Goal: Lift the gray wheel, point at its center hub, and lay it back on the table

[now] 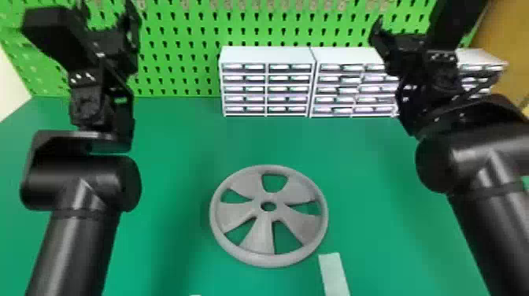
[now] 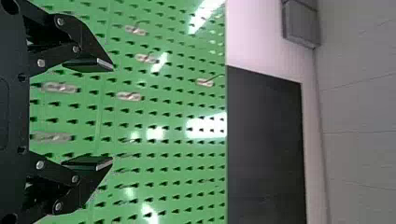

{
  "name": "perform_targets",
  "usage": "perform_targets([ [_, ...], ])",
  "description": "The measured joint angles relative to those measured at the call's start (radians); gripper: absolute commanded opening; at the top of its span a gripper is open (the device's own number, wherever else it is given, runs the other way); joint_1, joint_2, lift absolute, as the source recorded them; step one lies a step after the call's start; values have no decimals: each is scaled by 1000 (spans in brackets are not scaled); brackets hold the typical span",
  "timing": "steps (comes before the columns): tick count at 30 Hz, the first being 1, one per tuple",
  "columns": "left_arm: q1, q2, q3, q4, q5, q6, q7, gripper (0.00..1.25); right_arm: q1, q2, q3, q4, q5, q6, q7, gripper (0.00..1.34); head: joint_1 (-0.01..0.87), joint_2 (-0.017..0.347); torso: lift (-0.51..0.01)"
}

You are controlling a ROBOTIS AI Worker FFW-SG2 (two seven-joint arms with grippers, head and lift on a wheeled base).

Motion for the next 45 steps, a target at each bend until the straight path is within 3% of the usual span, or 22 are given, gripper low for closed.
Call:
perform_targets([
  [15,0,-66,-2,198,5,-62,-50,713,41,9,39,50,-3,15,0,1068,692,48,-96],
  [26,-64,-69,-88,414,46,-145,-82,713,76,27,3,99,-23,24,3,1068,692,48,-96],
  [45,-84,-69,-192,538,72,-158,-99,713,159,43,-181,104,19,11,15,1052,692,48,-96],
])
